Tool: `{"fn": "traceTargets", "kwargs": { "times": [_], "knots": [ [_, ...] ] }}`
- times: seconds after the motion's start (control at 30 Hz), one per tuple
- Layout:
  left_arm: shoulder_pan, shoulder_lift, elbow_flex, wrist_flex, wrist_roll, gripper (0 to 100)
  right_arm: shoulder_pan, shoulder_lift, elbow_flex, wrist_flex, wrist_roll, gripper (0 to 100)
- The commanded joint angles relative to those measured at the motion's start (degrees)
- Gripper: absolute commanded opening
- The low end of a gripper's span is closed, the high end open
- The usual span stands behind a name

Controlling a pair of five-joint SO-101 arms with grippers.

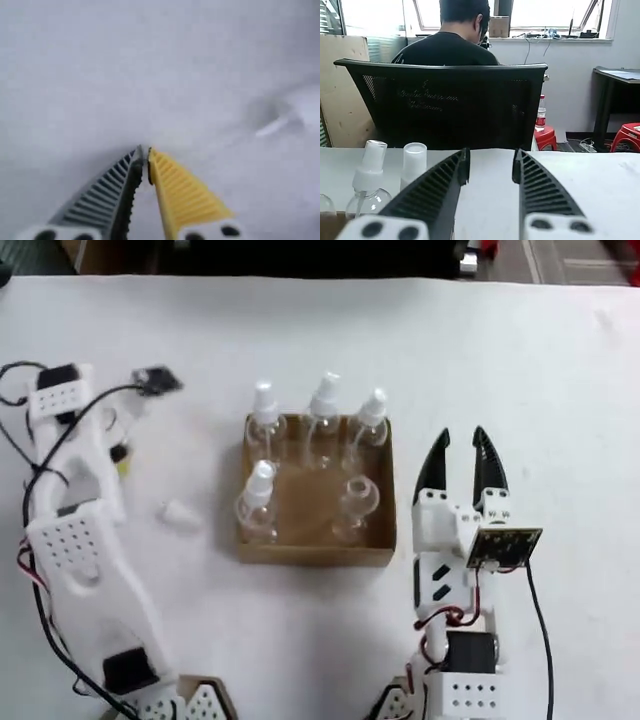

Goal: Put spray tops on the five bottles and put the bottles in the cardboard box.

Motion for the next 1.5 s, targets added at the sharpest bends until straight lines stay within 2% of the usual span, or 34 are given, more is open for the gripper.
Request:
{"fn": "traceTargets", "kwargs": {
  "times": [0.0,0.17,0.3,0.4,0.53,0.63,0.73,0.83,0.9,0.97,1.1,1.47],
  "knots": [
    [-2.33,-3.03,-0.70,6.95,-5.63,2,-0.22,-0.40,0.44,0.31,0.70,12.3],
    [-5.23,-11.03,0.70,6.68,-5.71,2,-0.22,-0.40,0.44,0.31,0.70,12.3],
    [-5.93,-22.46,4.66,6.86,-5.80,2,-0.22,-0.40,0.44,0.31,0.70,12.3],
    [-3.74,-34.77,15.91,6.86,-6.33,2,-0.22,-0.40,0.44,0.31,0.70,12.3],
    [1.89,-52.88,37.01,5.89,-13.45,2,-0.22,-0.40,0.44,0.31,0.70,12.3],
    [6.11,-66.33,51.78,0.79,-16.26,2,-0.22,-0.40,0.44,0.31,0.70,12.3],
    [10.59,-77.85,66.11,-8.97,-16.18,2,-0.22,-0.40,0.44,0.31,0.70,12.3],
    [14.73,-86.73,78.95,-19.60,-15.74,3,-0.22,-0.40,0.44,0.31,0.70,12.3],
    [16.92,-90.95,84.48,-25.14,-12.66,3,-0.22,-0.40,0.44,0.31,0.70,12.3],
    [18.07,-92.53,86.86,-28.04,-10.55,5,-0.22,-0.40,0.44,0.31,0.70,12.3],
    [18.77,-92.35,87.91,-27.96,-10.29,17,-0.22,-0.40,0.44,0.31,0.70,12.3],
    [18.86,-78.46,88.18,-33.41,-12.31,16,-0.22,-0.40,0.44,0.31,0.70,12.3]
  ]
}}
